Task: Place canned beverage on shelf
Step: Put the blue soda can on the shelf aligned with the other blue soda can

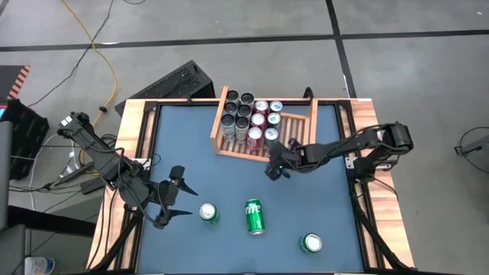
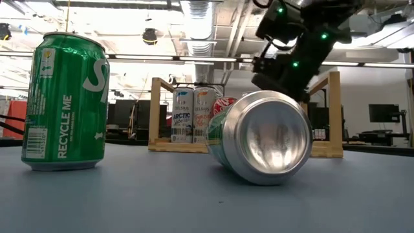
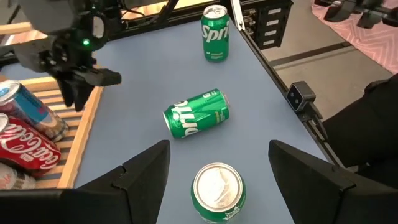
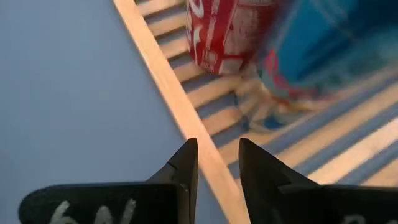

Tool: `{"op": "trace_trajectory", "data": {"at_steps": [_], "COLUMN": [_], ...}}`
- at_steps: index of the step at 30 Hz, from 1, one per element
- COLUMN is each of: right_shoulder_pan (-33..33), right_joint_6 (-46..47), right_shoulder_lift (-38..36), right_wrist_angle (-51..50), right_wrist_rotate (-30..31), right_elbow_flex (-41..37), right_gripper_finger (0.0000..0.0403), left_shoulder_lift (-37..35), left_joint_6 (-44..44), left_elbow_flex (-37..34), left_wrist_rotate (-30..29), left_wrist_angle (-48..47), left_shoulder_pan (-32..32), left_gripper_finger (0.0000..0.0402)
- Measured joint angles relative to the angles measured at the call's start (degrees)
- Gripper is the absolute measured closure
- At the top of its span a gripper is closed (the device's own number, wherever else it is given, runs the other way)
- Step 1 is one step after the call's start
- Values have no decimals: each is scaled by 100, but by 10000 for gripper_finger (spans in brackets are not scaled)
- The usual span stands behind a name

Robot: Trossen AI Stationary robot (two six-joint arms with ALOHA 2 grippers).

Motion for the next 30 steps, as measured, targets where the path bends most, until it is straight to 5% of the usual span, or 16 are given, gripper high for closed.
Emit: {"op": "trace_trajectory", "data": {"at_steps": [7, 30], "right_shoulder_pan": [-33, -175], "right_joint_6": [62, 302], "right_shoulder_lift": [67, 77], "right_wrist_angle": [255, 730], "right_wrist_rotate": [556, 687], "right_elbow_flex": [-132, -132], "right_gripper_finger": [301, 301], "left_shoulder_lift": [0, 0], "left_joint_6": [-53, -25], "left_elbow_flex": [0, 0], "left_wrist_rotate": [-11, -156], "left_wrist_angle": [17, 24], "left_shoulder_pan": [1, -1], "left_gripper_finger": [140, 140]}}
